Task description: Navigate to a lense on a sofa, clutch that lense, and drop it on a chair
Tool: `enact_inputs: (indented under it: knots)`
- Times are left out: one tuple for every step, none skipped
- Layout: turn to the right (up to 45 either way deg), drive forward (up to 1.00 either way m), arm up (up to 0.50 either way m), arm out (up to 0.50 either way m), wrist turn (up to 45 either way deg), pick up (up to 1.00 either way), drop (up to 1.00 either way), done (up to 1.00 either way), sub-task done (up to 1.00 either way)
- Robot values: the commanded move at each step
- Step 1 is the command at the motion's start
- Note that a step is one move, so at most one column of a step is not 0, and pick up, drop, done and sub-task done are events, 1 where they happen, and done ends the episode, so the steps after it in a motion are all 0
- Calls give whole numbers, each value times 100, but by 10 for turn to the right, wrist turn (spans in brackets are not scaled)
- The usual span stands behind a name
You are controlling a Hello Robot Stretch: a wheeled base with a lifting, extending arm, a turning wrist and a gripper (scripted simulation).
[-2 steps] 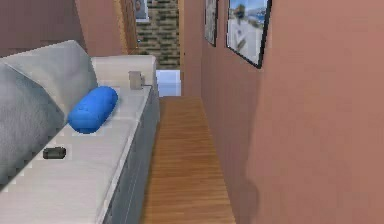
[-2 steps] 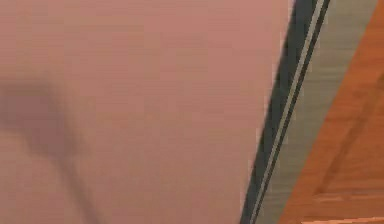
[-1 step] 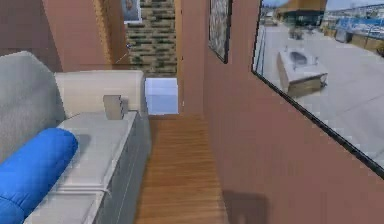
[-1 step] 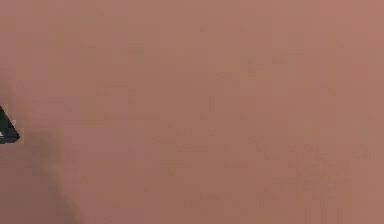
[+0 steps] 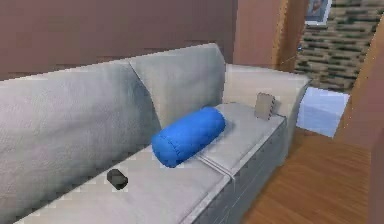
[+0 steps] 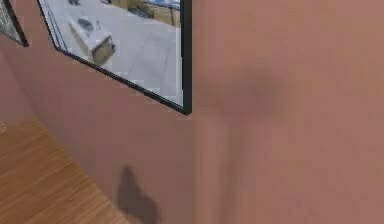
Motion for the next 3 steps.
enact_inputs:
  knots:
    - [-450,0,0,0,0,0,0,0,0]
    - [-450,0,0,0,0,0,0,0,0]
    - [-240,0,0,0,0,0,0,0,0]
